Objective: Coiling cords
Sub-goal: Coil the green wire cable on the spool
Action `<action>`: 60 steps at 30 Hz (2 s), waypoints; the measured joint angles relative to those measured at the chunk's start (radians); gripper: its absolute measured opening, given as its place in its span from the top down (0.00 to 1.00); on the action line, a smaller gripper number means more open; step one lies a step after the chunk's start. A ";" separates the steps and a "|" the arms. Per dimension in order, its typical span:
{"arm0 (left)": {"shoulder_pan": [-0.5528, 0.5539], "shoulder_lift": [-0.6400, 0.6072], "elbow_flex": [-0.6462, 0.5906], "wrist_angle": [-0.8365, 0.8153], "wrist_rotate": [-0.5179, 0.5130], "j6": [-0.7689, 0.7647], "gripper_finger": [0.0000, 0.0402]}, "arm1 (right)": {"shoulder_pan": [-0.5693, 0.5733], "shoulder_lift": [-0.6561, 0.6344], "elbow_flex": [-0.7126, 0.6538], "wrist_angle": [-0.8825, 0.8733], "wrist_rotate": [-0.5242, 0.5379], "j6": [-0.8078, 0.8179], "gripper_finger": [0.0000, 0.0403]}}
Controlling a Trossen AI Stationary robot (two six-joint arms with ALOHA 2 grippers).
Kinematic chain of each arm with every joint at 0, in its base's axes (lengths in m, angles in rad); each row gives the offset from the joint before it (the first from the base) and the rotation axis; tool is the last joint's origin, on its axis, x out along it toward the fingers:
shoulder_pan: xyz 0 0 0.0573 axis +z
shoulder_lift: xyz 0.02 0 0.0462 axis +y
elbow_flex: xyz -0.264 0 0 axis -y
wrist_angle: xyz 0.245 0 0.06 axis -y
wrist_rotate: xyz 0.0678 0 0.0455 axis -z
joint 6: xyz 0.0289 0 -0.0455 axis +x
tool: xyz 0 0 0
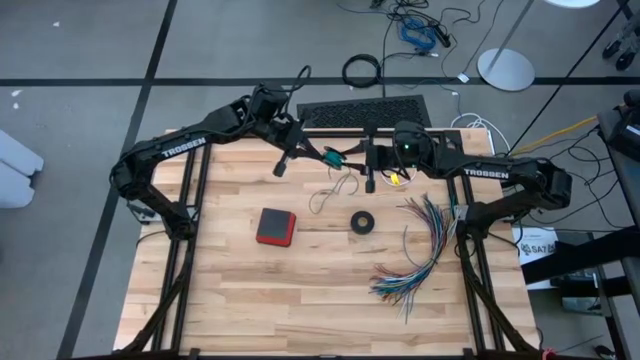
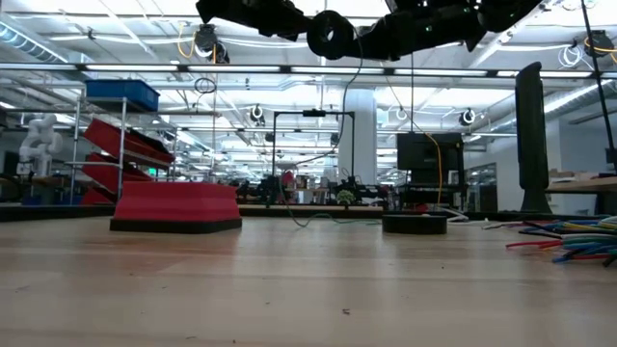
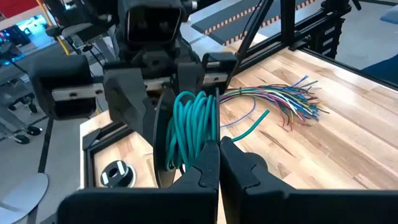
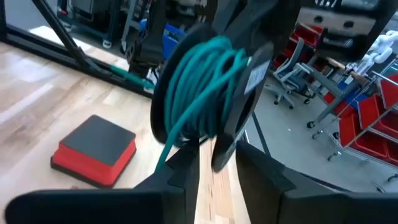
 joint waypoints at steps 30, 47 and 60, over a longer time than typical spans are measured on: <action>-0.011 0.055 0.001 0.027 -0.026 -0.031 0.93 | 0.025 0.005 -0.004 0.026 0.013 0.081 0.92; -0.028 0.057 0.001 0.109 -0.065 -0.074 0.92 | 0.046 0.005 -0.002 0.034 0.033 0.077 0.92; -0.042 0.082 0.003 0.174 -0.046 -0.131 0.93 | 0.103 0.006 0.000 0.057 0.168 0.013 0.92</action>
